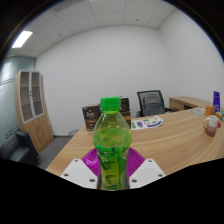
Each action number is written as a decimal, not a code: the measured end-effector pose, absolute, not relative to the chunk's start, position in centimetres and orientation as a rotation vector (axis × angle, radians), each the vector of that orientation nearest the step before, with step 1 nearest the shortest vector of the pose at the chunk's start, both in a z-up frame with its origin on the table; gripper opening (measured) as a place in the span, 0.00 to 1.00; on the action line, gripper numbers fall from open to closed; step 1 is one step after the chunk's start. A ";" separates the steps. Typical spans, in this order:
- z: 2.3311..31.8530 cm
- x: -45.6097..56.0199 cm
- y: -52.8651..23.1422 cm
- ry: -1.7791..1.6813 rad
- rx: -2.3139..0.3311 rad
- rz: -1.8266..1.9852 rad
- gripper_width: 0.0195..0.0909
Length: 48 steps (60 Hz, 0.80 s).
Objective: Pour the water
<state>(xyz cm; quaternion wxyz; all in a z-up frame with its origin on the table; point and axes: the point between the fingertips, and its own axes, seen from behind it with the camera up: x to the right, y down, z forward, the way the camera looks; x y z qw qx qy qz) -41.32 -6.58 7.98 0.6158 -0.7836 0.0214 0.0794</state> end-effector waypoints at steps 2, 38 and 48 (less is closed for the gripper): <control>8.1 -40.6 -6.4 0.069 -1.820 0.212 0.16; 14.0 -11.8 -4.3 1.062 -1.782 0.995 0.16; 12.7 -7.8 -3.4 1.352 -1.677 1.210 0.16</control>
